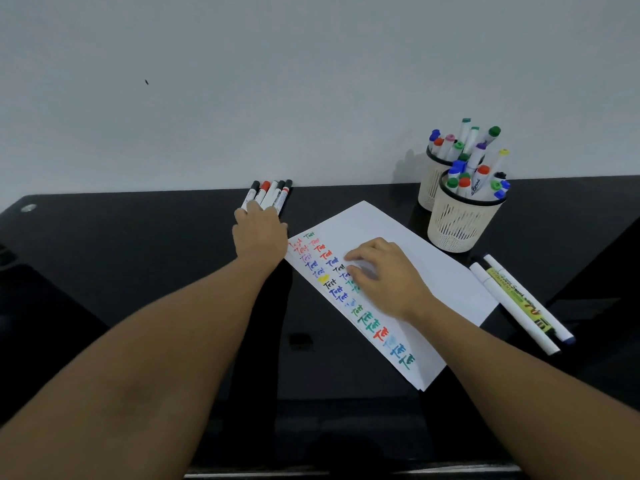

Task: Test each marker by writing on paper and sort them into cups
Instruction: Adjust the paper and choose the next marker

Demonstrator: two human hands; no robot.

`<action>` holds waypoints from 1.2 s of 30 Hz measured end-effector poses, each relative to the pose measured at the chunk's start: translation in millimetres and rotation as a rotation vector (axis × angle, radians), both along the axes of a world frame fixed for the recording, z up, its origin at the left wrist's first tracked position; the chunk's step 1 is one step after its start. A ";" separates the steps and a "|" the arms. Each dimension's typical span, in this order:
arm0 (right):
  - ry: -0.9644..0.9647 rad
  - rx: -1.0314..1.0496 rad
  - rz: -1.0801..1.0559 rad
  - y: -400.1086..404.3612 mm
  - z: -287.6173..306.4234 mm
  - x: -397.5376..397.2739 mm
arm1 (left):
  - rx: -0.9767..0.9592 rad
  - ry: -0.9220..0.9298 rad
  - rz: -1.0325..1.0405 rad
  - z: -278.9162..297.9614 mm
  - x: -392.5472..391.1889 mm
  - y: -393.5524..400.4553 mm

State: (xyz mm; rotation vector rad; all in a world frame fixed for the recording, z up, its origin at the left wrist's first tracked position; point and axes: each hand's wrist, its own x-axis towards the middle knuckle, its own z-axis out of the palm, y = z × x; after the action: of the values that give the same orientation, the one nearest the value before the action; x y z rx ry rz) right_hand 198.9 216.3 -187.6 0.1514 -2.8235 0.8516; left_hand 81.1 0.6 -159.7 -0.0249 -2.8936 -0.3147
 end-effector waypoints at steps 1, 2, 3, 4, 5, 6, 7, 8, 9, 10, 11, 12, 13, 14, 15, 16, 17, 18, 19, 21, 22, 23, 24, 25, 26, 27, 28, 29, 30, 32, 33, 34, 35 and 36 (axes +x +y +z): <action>0.003 -0.003 0.000 0.2 0.1 -0.5 | -0.007 0.001 0.008 -3.5 -3.7 -0.7; 0.005 -0.005 0.001 0.4 0.6 -0.5 | -0.004 0.011 0.014 -5.8 -6.1 -1.1; 0.006 -0.007 0.002 0.2 0.7 -1.1 | 0.007 0.027 0.018 -7.3 -8.2 -1.1; 0.008 -0.009 0.002 0.1 0.9 -1.1 | 0.025 0.046 0.022 -7.9 -9.8 -0.8; 0.008 -0.011 0.002 0.0 0.7 -1.3 | 0.044 0.058 0.027 -8.0 -10.5 0.1; 0.006 -0.014 0.004 0.1 0.8 -1.3 | 0.058 0.061 0.032 -7.9 -10.5 1.3; 0.004 -0.017 0.006 0.1 0.9 -1.0 | 0.065 0.062 0.038 -7.9 -9.9 2.5; 0.005 -0.020 0.007 0.1 1.3 -0.7 | 0.066 0.060 0.041 -7.6 -9.1 3.7; 0.004 -0.022 0.007 0.2 1.5 -0.3 | 0.067 0.060 0.043 -7.1 -7.8 4.8; 0.002 -0.023 0.007 0.2 2.3 0.0 | 0.074 0.068 0.046 -5.9 -5.9 5.4; -0.001 -0.024 0.007 0.1 2.8 0.3 | 0.093 0.086 0.045 -4.7 -4.6 5.1; -0.002 -0.029 0.009 -0.2 3.8 0.8 | 0.126 0.116 0.037 -2.6 -2.8 3.8; -0.003 -0.042 0.011 -0.8 4.7 1.4 | 0.170 0.154 0.018 -0.2 -0.8 2.0; -0.004 -0.060 0.012 -1.4 5.4 2.2 | 0.229 0.200 -0.015 2.3 2.0 -0.2; -0.002 -0.078 0.009 -2.2 6.0 2.6 | 0.305 0.240 -0.059 5.2 6.0 -2.2; 0.003 -0.093 0.002 -2.6 7.0 3.1 | 0.391 0.274 -0.110 8.6 11.4 -3.6; 0.008 -0.107 -0.009 -3.0 8.4 3.5 | 0.479 0.305 -0.160 12.8 17.6 -4.4; 0.013 -0.126 -0.023 -3.5 10.2 4.4 | 0.562 0.332 -0.200 17.9 24.3 -4.5; 0.010 -0.148 -0.033 -4.5 12.0 6.0 | 0.630 0.358 -0.230 23.1 31.4 -4.4; -0.008 -0.172 -0.035 -6.3 15.0 9.0 | 0.700 0.406 -0.276 33.4 45.1 -4.0; -0.018 -0.163 -0.032 -7.1 16.3 9.7 | 0.708 0.418 -0.297 38.1 51.9 -3.7; -0.033 -0.150 -0.029 -7.8 18.4 10.1 | 0.703 0.418 -0.319 41.6 57.3 -3.9; -0.059 -0.146 -0.026 -8.2 22.0 9.6 | 0.685 0.408 -0.344 43.9 62.3 -3.8; -0.093 -0.140 -0.022 -8.5 27.3 8.2 | 0.652 0.395 -0.371 45.9 66.5 -3.1; -0.125 -0.131 -0.014 -8.6 34.1 6.7 | 0.614 0.384 -0.400 47.0 69.7 -1.8; -0.145 -0.124 -0.002 -8.9 41.7 4.7 | 0.574 0.380 -0.436 47.7 72.9 0.0; -0.140 -0.116 0.012 -9.4 49.2 2.5 | 0.539 0.382 -0.478 47.8 75.7 2.7; -0.113 -0.103 0.025 -10.9 56.5 0.9 | 0.510 0.386 -0.520 47.5 78.8 6.4; -0.079 -0.094 0.034 -13.1 62.7 -0.7 | 0.492 0.388 -0.559 47.7 82.4 10.8; -0.030 -0.121 0.052 -19.3 70.1 -2.9 | 0.487 0.379 -0.628 48.7 89.5 20.1; -0.020 -0.147 0.055 -22.2 71.1 -3.2 | 0.488 0.371 -0.662 48.7 93.0 24.5; -0.018 -0.189 0.048 -24.8 71.2 -2.6 | 0.484 0.357 -0.691 48.1 96.7 27.9; -0.023 -0.261 0.025 -26.1 69.1 -2.1 | 0.483 0.331 -0.705 46.2 99.4 29.6; -0.036 -0.389 -0.012 -25.9 66.5 -1.6 | 0.493 0.292 -0.692 42.6 101.6 29.2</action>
State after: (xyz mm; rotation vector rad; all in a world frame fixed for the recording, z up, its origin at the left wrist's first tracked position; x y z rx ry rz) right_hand 197.3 190.4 -121.1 0.0627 -2.6229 1.3878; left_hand 182.7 29.8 -117.1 -0.9063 -2.3495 -1.0275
